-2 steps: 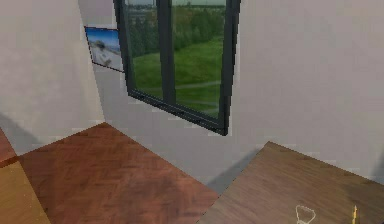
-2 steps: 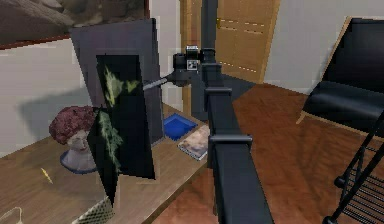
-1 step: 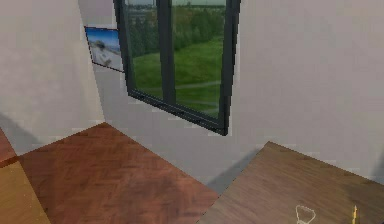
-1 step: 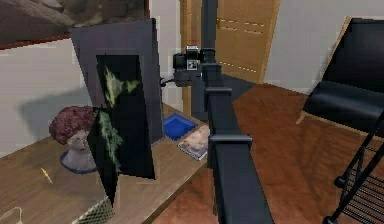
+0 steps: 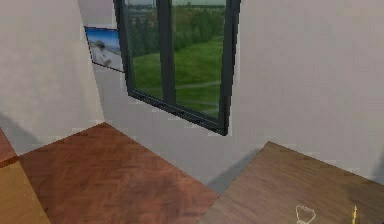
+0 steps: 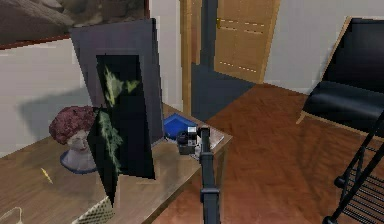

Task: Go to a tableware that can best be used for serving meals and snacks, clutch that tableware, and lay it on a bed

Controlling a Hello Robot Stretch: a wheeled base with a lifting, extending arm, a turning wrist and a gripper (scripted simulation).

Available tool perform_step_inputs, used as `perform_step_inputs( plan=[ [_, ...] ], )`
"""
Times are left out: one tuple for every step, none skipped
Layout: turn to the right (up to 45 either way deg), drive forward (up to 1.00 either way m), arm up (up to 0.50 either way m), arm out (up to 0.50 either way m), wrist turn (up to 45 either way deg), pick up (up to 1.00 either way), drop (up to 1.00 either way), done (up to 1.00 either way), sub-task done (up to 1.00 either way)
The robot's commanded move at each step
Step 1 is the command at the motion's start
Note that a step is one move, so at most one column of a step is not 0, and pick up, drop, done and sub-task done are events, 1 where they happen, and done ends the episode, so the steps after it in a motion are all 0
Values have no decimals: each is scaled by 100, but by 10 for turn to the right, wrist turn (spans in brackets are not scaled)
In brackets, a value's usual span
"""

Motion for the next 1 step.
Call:
perform_step_inputs(
  plan=[
    [0,0,0,0,0,100,0,0,0]
  ],
)
